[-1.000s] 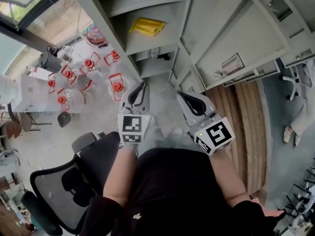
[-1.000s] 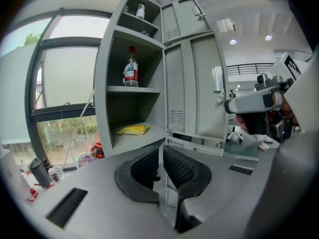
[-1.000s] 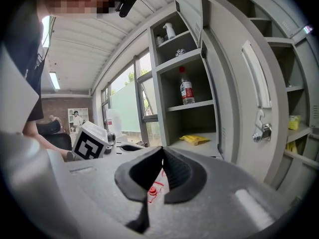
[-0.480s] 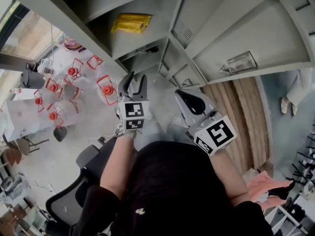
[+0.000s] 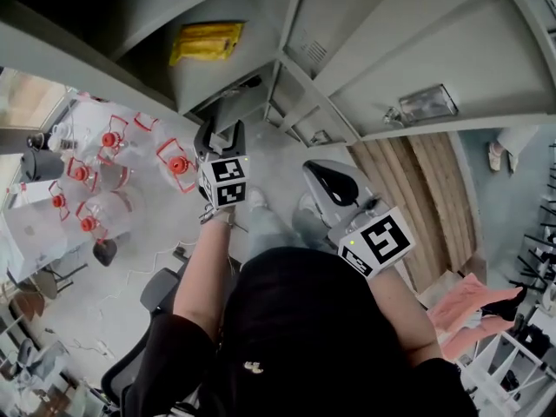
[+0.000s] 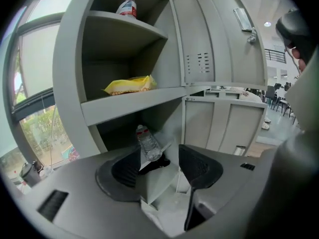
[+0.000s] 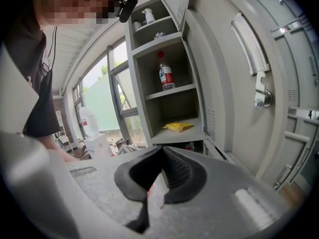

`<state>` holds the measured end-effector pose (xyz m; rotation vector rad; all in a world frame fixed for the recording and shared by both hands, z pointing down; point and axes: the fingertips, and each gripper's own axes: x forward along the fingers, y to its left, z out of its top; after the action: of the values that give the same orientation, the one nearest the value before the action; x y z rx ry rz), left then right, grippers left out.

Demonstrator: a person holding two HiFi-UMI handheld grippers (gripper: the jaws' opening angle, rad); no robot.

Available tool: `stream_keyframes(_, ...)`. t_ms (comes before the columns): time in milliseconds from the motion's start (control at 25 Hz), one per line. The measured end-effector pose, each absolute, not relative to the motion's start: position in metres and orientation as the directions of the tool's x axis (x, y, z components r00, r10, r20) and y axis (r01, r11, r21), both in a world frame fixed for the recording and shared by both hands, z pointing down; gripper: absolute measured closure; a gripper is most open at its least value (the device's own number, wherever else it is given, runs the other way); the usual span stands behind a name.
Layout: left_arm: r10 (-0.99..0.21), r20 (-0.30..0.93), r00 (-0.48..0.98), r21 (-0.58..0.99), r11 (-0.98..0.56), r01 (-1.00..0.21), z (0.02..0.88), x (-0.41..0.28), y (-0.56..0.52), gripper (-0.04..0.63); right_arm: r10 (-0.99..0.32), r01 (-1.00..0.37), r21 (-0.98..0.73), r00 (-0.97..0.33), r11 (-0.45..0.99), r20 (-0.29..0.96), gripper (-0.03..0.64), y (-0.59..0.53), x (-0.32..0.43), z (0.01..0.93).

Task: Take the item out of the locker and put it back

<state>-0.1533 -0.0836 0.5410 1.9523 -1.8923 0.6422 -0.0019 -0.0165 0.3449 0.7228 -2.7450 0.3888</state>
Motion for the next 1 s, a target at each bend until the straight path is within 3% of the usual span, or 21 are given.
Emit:
stream_keyframes(520, -0.781, 0.622, 0.052, 0.019, -0.052, -0.998, 0.591, -0.158, -0.124, 0.308, -0.505, -0.601, -0.209, -0.778, 0.771, 0.375, 0.620, -0.014, 0.009, 0.362)
stream_keyframes(1000, -0.739, 0.674, -0.007, -0.003, 0.007, -1.000, 0.629, -0.174, -0.163, 0.288, -0.550, -0.664, -0.207, -0.725, 0.719, 0.414, 0.620, -0.007, 0.026, 0.374)
